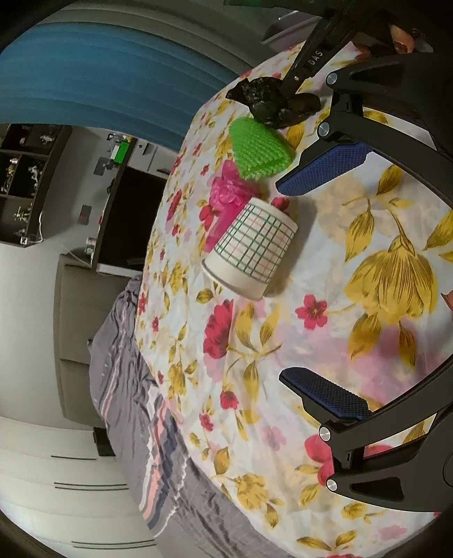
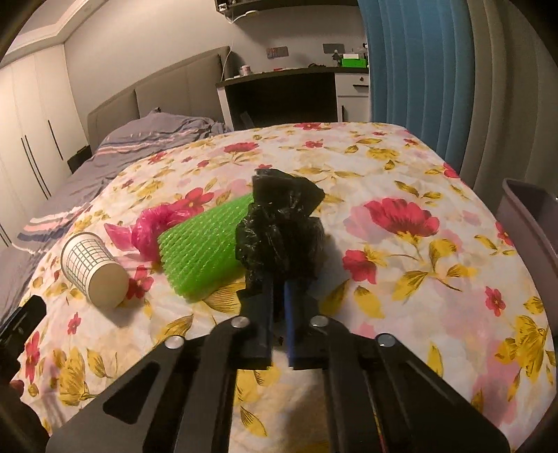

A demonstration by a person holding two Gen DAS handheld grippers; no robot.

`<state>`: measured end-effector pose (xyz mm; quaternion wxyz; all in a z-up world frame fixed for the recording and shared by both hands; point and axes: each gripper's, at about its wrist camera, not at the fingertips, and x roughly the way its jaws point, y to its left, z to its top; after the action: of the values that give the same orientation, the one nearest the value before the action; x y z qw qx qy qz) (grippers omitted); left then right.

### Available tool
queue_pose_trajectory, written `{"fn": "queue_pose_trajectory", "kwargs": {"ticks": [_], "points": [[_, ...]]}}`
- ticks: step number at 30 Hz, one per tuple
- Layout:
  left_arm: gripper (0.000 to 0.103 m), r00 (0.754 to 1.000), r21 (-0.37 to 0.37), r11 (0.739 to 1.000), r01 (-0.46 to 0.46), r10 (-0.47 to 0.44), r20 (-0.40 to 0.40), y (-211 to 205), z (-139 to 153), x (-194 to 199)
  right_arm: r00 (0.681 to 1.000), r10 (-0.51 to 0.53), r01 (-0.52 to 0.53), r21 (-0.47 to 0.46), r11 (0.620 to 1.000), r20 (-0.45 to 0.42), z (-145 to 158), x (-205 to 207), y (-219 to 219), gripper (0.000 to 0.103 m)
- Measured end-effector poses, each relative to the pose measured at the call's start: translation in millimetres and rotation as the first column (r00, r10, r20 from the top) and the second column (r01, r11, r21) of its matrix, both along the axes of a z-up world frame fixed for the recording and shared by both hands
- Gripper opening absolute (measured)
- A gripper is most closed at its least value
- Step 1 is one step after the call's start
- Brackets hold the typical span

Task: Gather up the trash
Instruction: 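Grasp the black plastic bag with the right tool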

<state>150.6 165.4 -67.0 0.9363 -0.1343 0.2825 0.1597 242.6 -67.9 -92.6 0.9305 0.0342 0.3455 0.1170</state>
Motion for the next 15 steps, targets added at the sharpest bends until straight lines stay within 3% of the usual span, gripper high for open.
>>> {"fn": "queue_pose_trajectory", "kwargs": {"ticks": [7, 15], "points": [[0.097, 1.0, -0.122, 0.992, 0.019, -0.021, -0.012, -6, 3, 28, 0.998, -0.029, 0.027, 0.033, 0.999, 0.048, 7, -21, -22, 0.004], [0.097, 0.993, -0.145, 0.988, -0.051, 0.035, -0.113, -7, -5, 85, 0.998, -0.014, 0.01, 0.072, 0.997, 0.061, 8, -32, -35, 0.004]]}}
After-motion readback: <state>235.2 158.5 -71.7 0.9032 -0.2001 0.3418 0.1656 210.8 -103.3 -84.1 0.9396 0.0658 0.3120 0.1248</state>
